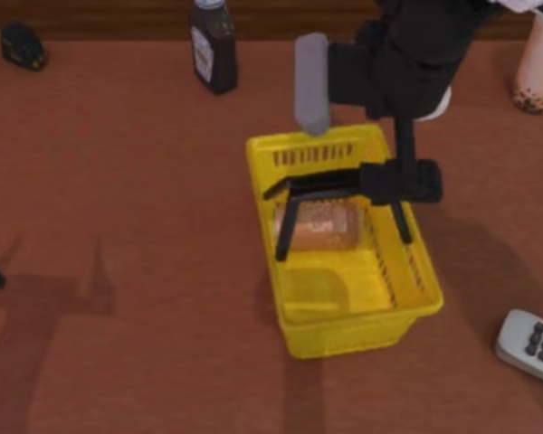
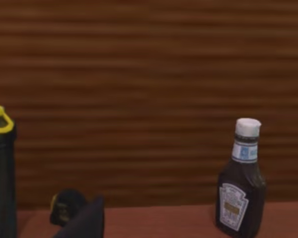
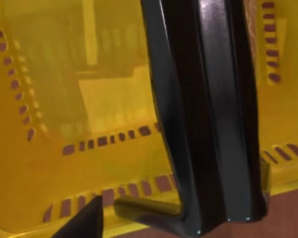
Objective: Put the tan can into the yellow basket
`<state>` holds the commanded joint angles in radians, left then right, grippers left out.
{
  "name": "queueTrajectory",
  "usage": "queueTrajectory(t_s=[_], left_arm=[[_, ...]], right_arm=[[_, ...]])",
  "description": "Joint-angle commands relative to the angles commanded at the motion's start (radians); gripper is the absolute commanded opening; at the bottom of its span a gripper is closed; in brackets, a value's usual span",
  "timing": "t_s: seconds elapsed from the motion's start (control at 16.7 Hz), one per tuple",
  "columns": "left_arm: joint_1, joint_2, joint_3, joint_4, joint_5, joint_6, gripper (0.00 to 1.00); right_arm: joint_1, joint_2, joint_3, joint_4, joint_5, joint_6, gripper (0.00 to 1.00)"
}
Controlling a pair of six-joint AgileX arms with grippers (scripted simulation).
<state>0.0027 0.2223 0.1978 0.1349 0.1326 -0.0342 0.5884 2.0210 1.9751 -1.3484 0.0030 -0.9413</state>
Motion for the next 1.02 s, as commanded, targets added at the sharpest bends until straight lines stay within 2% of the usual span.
queueTrajectory(t_s=[0.18,0.36,0.72,1.02], left_arm=[[0.013,-0.150,-0.127,-0.087,-0.088,0.022,1.00],[0.017,-0.217,-0.192,-0.131,-0.129,0.033,1.00],[0.017,-0.222,-0.198,-0.135,-0.133,0.034,1.00],[0.017,-0.222,-0.198,-0.135,-0.133,0.034,1.00]], right_arm=[[0.047,0.161,0.154,-0.108,0.001,-0.076,1.00],[0.070,0.239,0.227,-0.160,0.001,-0.113,1.00],[0.067,0.243,0.226,-0.159,0.001,-0.115,1.00],[0.072,0.231,0.139,-0.084,0.001,-0.116,1.00]])
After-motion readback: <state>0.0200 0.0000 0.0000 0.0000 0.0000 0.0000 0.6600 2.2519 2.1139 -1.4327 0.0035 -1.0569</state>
